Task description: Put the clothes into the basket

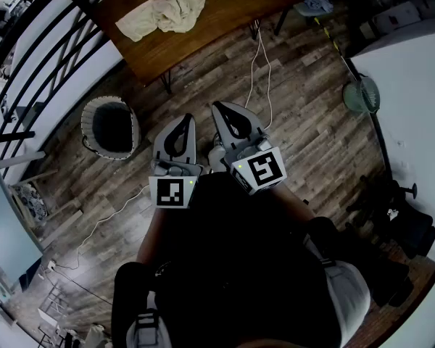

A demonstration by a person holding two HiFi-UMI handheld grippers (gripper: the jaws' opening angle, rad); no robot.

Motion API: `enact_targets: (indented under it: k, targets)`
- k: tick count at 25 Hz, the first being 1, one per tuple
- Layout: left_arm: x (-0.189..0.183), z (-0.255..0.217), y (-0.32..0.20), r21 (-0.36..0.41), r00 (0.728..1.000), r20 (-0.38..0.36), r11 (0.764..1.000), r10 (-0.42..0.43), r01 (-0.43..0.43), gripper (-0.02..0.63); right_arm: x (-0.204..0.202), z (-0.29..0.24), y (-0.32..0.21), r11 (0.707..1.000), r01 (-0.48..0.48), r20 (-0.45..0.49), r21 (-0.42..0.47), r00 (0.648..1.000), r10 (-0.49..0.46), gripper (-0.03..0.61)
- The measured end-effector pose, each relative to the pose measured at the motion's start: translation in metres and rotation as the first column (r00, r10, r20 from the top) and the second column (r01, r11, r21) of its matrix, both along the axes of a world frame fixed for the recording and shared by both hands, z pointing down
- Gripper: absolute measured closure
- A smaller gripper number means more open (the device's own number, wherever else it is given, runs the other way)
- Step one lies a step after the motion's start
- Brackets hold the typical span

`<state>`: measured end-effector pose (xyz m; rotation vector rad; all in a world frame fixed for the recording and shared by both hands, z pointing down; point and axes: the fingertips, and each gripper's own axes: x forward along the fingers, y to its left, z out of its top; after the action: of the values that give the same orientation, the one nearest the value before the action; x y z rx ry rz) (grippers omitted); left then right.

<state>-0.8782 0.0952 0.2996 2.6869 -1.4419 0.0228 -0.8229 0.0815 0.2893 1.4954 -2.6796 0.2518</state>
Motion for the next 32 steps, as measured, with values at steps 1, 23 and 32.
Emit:
enact_targets:
  k: [1,23,32]
  targets:
    - [0.002,-0.002,-0.001,-0.011,1.000,-0.023,1.000,-0.017,0.017,0.600,0.003,0.000,-0.003,1.000,0.005,-0.006,0.003,1.000,-0.005,0.569]
    - [0.062,-0.003,-0.050,0.024,0.993,0.014,0.993,-0.117,0.116,0.600,0.070,0.004,-0.049,0.998,0.067,0.057,0.001,0.996,-0.067,0.569]
    - [0.070,0.000,-0.085,0.032,0.983,0.040,0.983,-0.180,0.178,0.599,0.097,0.003,-0.074,0.998,0.061,0.050,-0.009,0.997,-0.061,0.569]
